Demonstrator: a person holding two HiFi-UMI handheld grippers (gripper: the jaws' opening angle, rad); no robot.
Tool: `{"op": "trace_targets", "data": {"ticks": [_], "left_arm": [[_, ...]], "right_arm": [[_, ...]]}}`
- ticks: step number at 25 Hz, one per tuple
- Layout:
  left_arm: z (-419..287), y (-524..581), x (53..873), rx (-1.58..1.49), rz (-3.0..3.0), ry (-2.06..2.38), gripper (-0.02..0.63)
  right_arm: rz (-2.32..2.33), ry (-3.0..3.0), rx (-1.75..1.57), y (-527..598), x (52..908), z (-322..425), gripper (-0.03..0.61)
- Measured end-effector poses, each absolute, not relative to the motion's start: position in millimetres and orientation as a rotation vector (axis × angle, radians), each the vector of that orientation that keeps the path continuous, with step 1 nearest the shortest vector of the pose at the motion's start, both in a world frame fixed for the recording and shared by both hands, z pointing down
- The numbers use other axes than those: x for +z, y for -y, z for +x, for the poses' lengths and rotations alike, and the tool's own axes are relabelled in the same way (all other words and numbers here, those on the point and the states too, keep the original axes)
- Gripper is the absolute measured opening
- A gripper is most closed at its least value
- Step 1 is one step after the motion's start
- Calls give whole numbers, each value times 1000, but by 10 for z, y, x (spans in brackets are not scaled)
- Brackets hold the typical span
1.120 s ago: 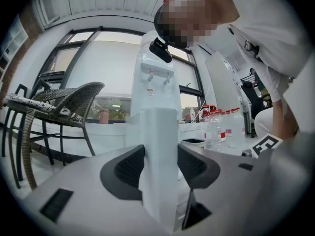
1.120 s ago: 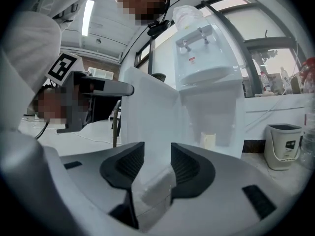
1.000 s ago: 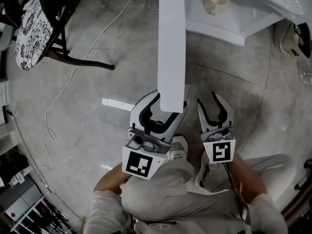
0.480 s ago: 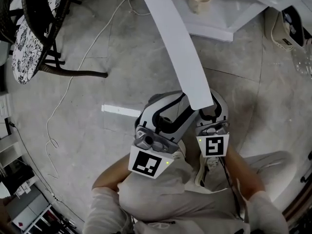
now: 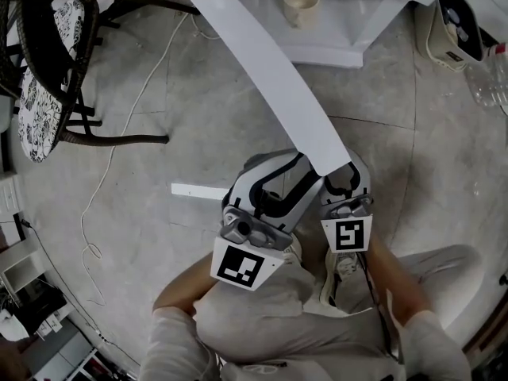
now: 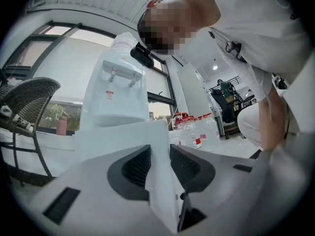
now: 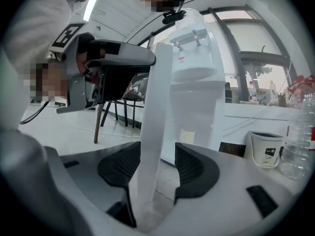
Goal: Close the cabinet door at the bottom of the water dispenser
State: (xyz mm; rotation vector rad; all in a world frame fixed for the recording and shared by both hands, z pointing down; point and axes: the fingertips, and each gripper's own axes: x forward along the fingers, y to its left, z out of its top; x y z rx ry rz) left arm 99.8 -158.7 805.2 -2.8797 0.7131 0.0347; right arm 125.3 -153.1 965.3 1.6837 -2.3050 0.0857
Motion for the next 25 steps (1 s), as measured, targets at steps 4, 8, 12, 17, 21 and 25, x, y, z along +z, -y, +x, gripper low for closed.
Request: {"op": "trace_targets", "data": {"ticks": [4,8,12,17,21,25], "left_arm": [[1089,1602,8059,59,-2880,-680,126],[1155,1603,8061,87,-2892,-661,121],[1195,1607,8052,103,-2897,-621,120],[1196,1679,8041,134,-2900,-612,117],[1236,1725,8038,151,-2915,-590,114],[1270,1723,8042,143,-2925,-554,109]], "right_arm": [[1734,2354,30,1647,9551,1335,210],[1756,2364,32,1656,9535,1417,209],[1711,2407,31,1625,9545,1356,220],[1731,2374,86,1709,9593,1441,224],[1844,2340,156,1884,9577,1736,236],[1928,2281,157,2011,9567,2035,239]]}}
